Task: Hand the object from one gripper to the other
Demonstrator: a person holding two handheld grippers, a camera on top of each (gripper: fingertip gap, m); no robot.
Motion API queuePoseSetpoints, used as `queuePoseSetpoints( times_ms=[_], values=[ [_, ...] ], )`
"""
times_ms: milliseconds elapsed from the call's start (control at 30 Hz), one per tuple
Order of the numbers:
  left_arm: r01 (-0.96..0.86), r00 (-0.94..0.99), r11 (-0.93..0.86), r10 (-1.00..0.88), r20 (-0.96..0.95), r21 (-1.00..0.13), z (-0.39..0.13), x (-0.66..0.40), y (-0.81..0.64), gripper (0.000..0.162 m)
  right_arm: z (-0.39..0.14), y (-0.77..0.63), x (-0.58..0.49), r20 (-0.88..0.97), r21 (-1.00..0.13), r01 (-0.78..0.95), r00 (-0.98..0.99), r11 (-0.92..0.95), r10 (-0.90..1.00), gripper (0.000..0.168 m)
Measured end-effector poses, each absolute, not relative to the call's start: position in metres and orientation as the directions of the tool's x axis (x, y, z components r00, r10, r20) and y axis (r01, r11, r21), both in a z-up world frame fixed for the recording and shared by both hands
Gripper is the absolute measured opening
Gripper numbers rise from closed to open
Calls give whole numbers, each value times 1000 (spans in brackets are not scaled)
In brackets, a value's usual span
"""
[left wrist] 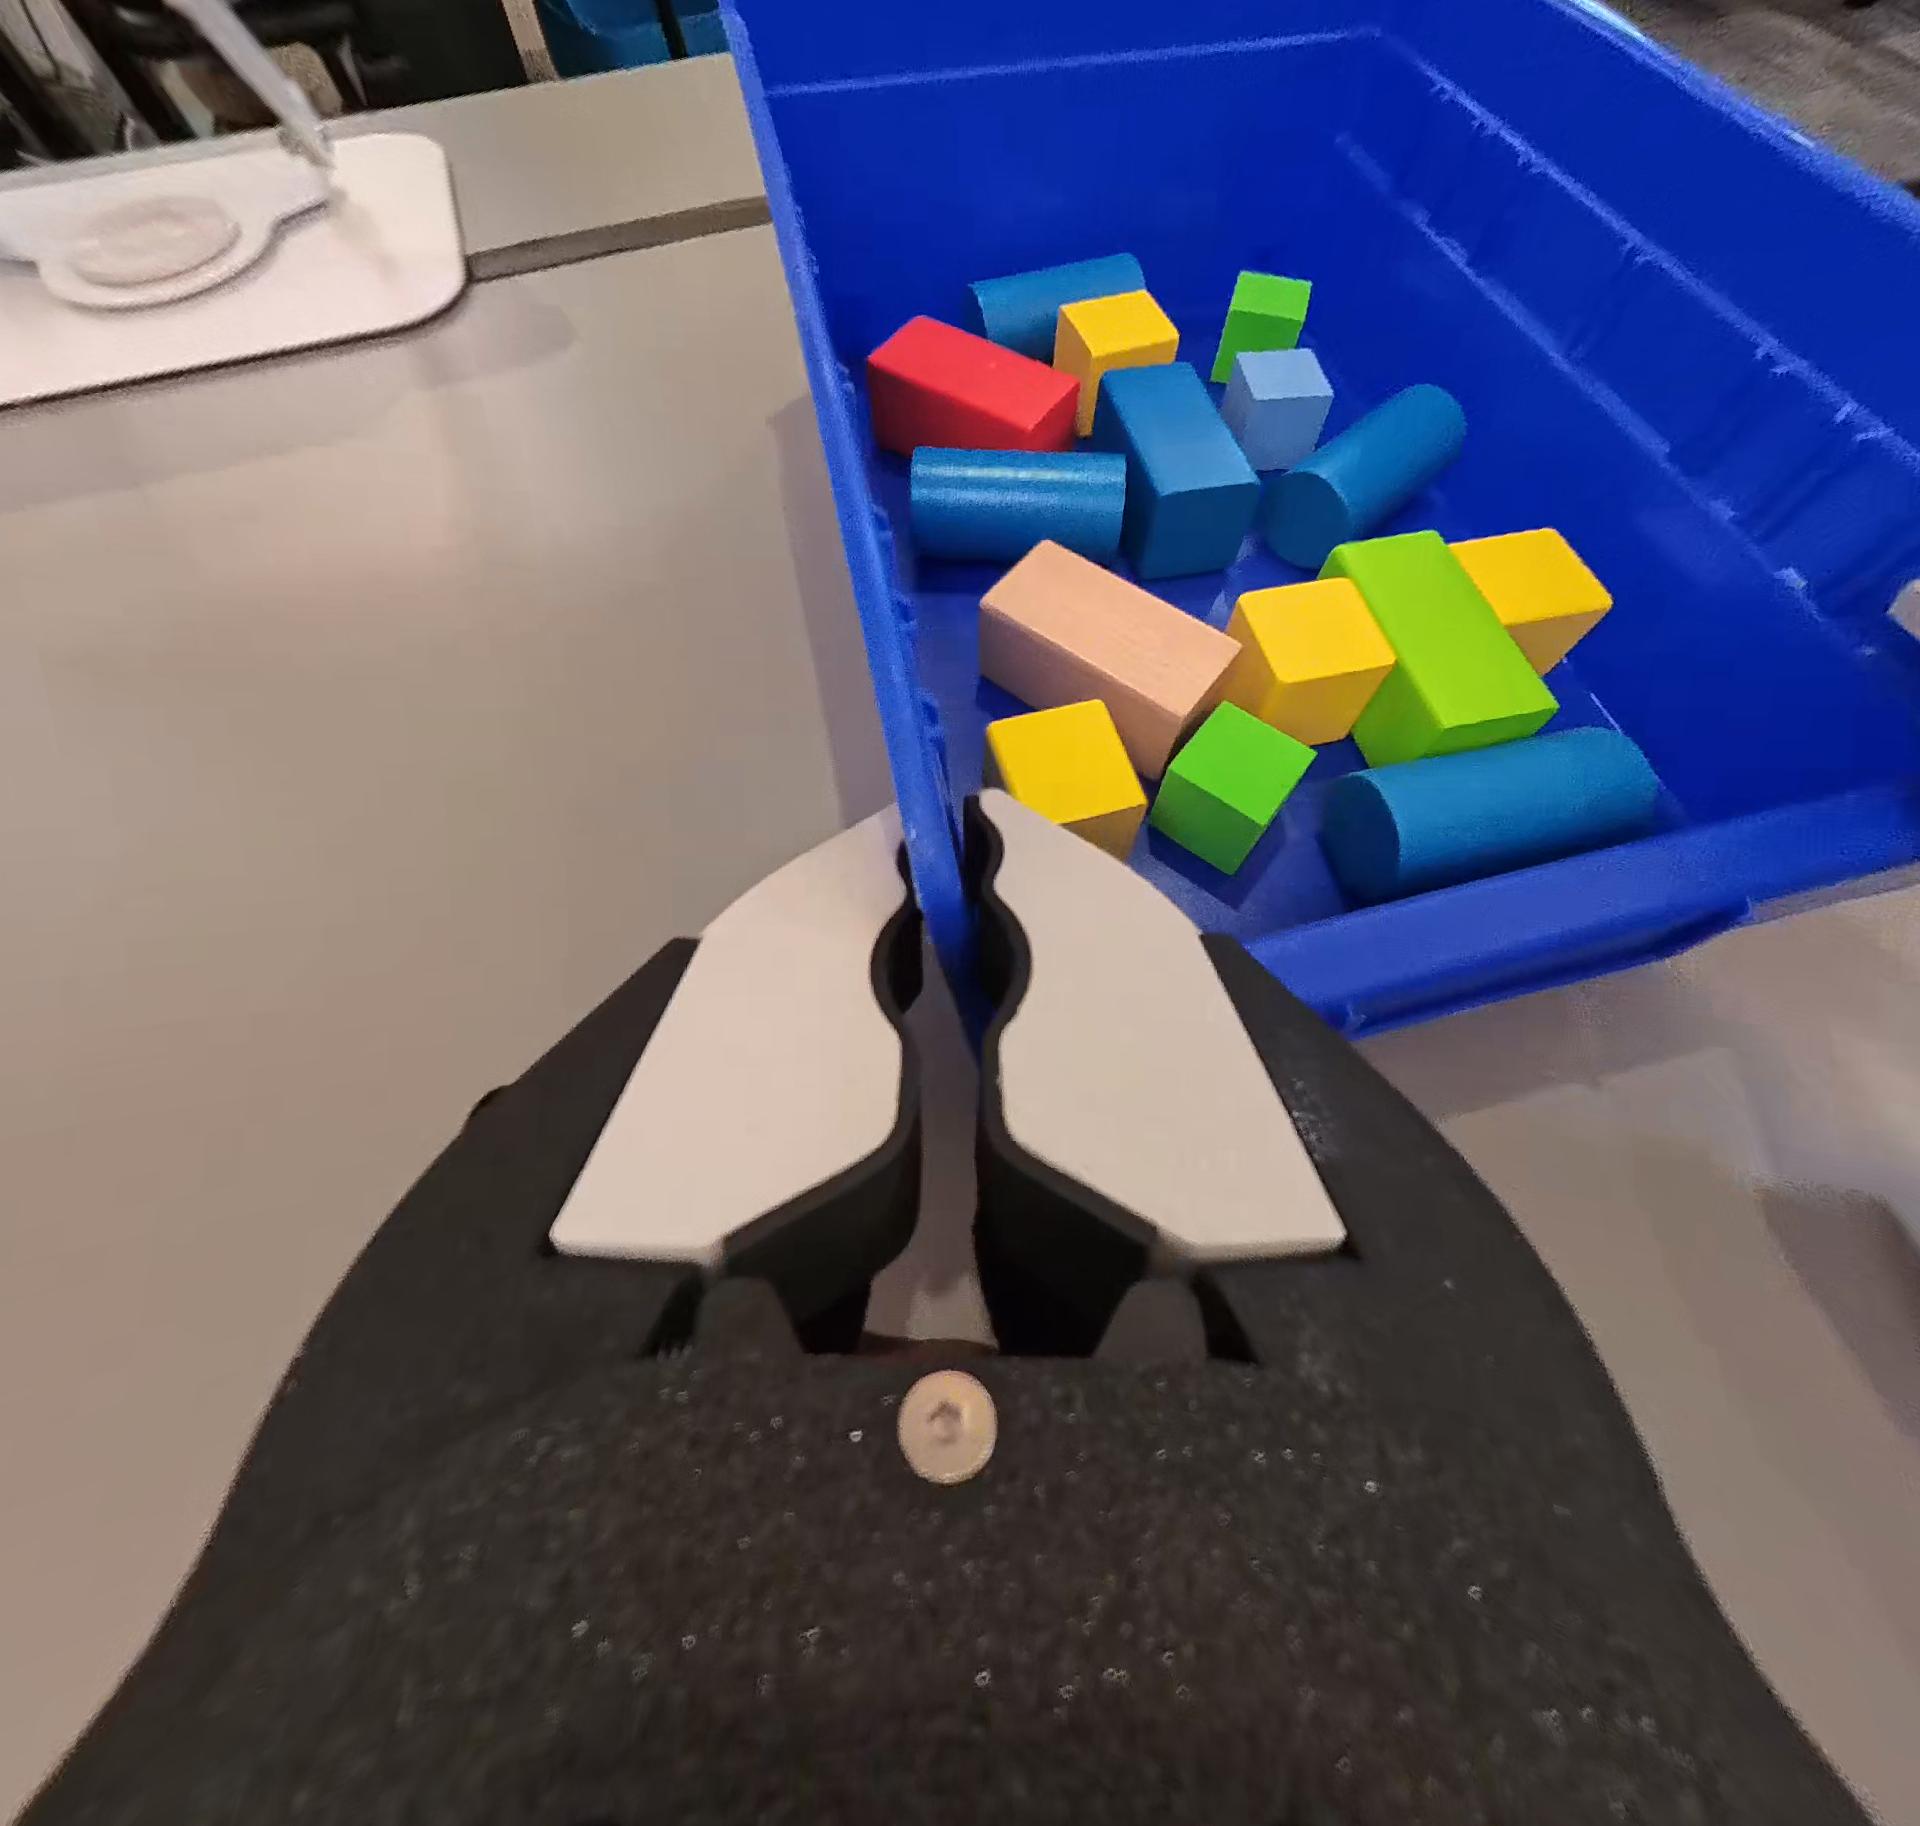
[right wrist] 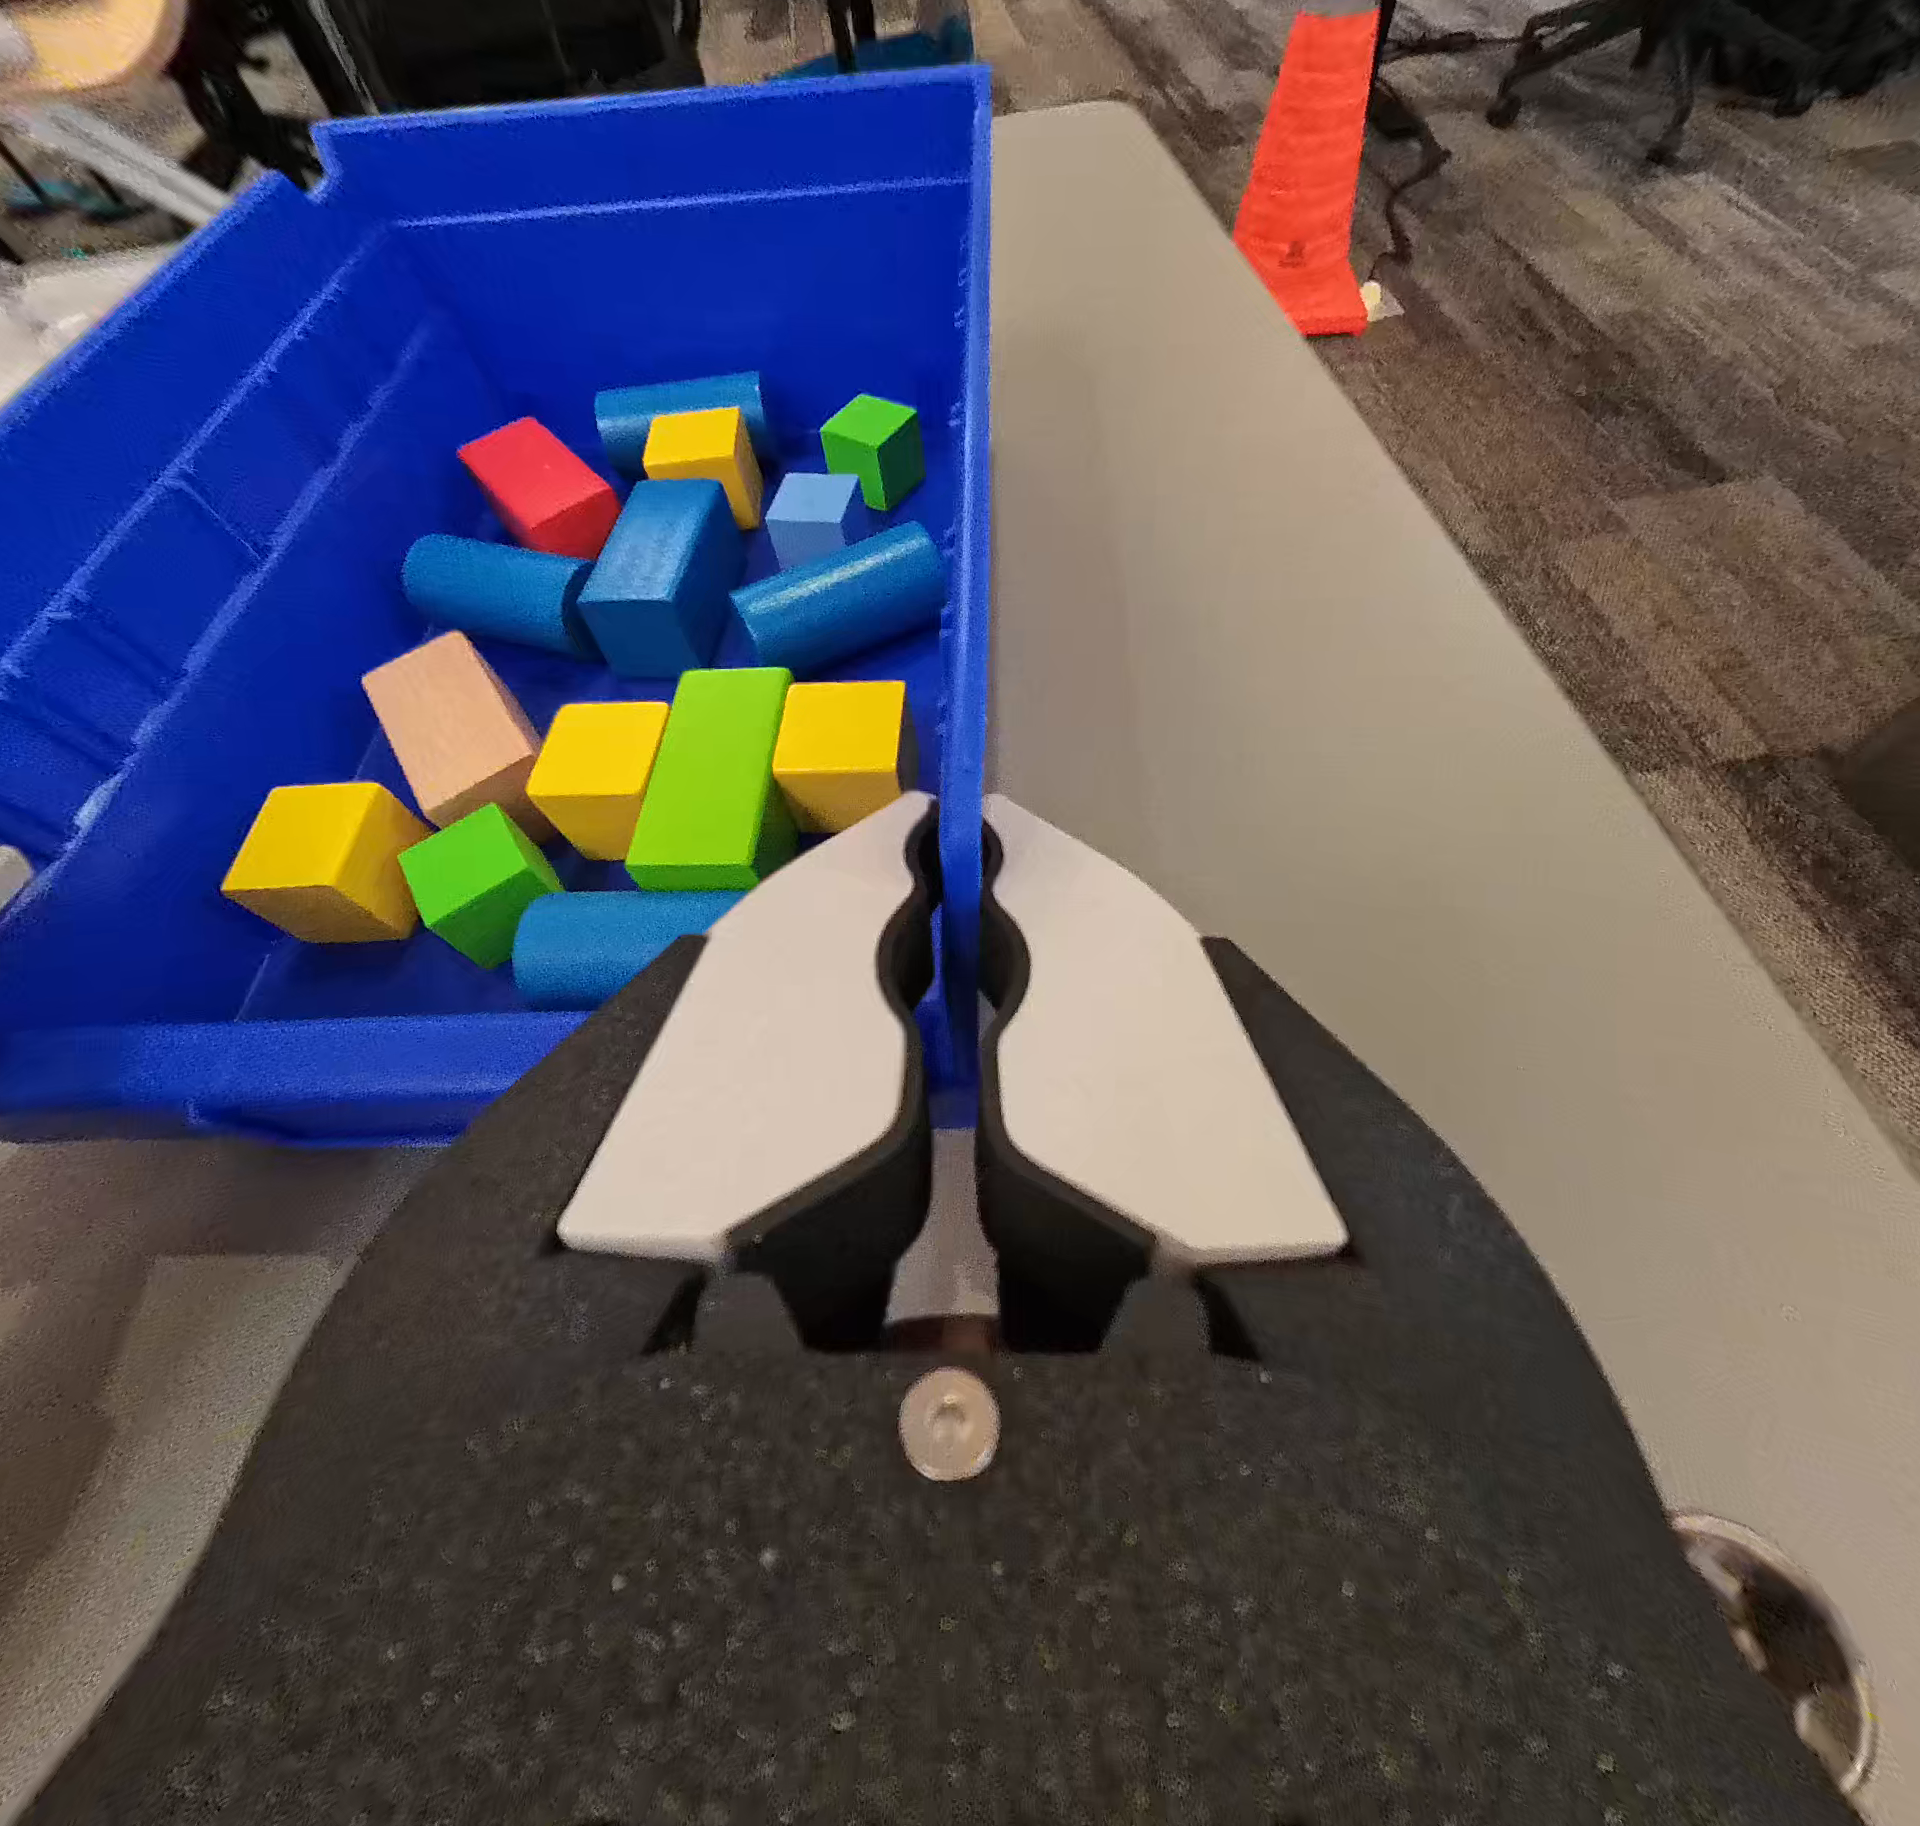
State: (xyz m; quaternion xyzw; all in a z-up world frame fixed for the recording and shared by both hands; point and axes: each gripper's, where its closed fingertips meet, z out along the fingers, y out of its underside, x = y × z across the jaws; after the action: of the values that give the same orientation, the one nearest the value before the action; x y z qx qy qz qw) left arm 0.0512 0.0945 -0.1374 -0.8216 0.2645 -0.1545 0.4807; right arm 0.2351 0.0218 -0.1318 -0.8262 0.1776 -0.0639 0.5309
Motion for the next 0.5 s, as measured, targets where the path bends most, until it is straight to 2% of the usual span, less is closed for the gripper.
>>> queuePoseSetpoints(
  times_ms=[133, 300, 500],
  values=[
    [-230, 836, -432, -547, 50, -872, -126, -16, 101, 3, -111, 29, 169, -70, -914, -196, 938, -355, -339, 3],
    [-211, 881, -385, -473, -4, -898, -105, -126, 111, 3, -92, 55, 64, -62, -945, -127, 975, -301, -214, 3],
    [-228, 896, -458, -444, -1, -859, -126, -225, 128, 3, -113, 80, -38, 1, -924, -15, 999, -381, -43, 5]
  ],
)
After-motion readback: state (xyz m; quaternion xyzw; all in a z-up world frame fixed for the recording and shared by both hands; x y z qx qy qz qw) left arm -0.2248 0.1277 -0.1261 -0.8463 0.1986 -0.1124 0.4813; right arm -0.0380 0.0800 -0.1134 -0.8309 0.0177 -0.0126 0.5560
